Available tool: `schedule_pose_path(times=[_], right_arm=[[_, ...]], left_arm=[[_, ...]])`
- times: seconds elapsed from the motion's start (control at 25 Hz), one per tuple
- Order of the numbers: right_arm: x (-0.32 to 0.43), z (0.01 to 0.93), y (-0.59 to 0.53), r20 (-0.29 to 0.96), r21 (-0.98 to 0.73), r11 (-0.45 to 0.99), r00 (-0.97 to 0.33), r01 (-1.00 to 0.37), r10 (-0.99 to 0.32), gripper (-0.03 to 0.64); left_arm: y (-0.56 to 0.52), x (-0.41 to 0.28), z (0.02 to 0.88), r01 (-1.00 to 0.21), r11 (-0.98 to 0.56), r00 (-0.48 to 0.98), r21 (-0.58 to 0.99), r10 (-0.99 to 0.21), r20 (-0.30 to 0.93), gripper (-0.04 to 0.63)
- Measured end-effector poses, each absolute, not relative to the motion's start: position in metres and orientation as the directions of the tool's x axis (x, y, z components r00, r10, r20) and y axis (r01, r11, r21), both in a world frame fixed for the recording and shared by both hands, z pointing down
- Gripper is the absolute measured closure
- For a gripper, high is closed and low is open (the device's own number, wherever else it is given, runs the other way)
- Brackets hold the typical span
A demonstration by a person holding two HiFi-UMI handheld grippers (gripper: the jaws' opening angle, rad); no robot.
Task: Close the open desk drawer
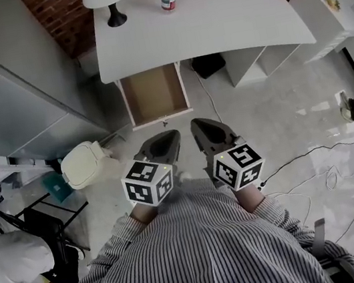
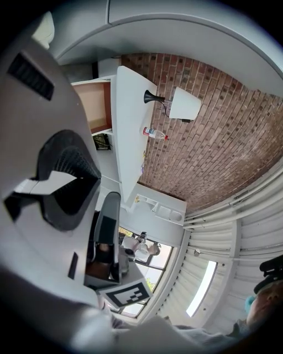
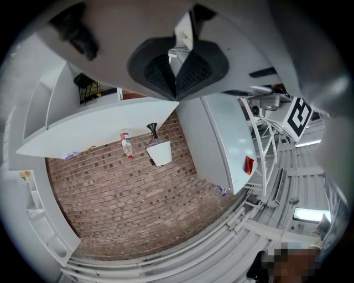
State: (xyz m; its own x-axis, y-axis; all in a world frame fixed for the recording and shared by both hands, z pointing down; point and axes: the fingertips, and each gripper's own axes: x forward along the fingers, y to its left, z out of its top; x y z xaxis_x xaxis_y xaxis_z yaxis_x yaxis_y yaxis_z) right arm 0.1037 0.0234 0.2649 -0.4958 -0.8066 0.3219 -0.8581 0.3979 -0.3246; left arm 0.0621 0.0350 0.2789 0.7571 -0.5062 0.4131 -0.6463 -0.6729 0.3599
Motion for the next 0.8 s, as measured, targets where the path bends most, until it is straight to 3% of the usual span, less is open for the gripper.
schedule_pose_path(times=[0.8], right_arm=[[0.062, 0.263, -0.018, 0.332, -0.335, 0.424, -0.527, -0.841, -0.782, 0.600]], left_arm=[[-0.013, 0.032, 0.270, -0.636, -0.671, 0.767, 0.381, -0.495, 0.408, 0.583]])
